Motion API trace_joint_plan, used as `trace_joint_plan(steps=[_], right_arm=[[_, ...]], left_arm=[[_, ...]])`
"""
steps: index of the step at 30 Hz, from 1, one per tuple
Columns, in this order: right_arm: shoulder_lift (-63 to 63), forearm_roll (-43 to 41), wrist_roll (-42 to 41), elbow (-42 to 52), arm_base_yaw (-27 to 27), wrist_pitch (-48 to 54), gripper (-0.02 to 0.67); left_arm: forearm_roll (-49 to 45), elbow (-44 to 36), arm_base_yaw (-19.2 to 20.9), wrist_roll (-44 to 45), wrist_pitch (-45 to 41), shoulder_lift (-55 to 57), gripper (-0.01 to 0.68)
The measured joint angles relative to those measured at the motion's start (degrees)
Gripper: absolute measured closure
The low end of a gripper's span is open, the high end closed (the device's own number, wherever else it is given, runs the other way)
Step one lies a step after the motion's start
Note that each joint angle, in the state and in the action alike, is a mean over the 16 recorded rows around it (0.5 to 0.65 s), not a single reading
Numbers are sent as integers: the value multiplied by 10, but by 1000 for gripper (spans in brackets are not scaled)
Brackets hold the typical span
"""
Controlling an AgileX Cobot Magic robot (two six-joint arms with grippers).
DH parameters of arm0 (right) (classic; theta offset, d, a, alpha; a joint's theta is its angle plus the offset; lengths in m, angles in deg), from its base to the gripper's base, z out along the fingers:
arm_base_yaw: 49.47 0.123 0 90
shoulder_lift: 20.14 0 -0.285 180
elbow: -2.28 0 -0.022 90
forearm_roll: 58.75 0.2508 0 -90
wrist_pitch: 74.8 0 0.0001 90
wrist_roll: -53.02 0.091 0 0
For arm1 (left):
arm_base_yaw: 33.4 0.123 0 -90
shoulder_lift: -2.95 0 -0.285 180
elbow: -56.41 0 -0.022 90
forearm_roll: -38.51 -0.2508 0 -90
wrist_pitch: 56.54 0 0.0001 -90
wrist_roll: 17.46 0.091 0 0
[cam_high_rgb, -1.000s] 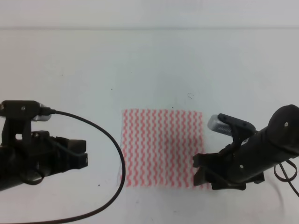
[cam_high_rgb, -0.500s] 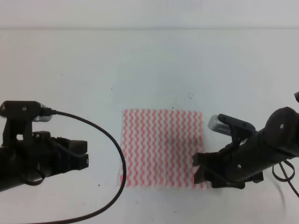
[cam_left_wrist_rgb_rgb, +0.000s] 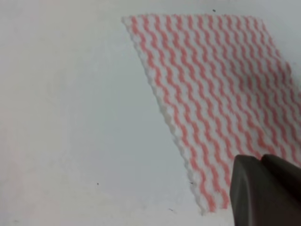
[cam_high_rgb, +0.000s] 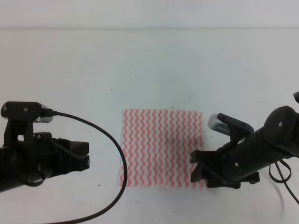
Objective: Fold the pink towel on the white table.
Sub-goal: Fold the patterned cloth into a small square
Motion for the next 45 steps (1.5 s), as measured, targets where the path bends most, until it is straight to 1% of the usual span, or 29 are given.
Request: trace_joint_plan(steps=[3, 8, 18, 25, 27, 32, 45], right_arm=[[-7, 4, 0, -1, 0, 2, 351], [-15, 7, -1, -1, 0, 6, 409], [-16, -4, -2, -1, 0, 2, 564], [-5, -10, -8, -1, 0, -8, 643], [2, -11, -10, -2, 0, -13, 657], [21, -11, -14, -4, 0, -26, 664], [46, -13, -16, -35, 0, -65, 664]], left_arm=[[0, 0, 0, 0, -1, 0, 673], [0, 0, 0, 0, -2, 0, 673], [0, 0, 0, 1, -5, -1, 673], [0, 0, 0, 22, -7, -1, 673], [1, 0, 0, 37, -9, -1, 673], [9, 0, 0, 98, -14, -1, 673], [92, 0, 0, 333, -59, 29, 672]])
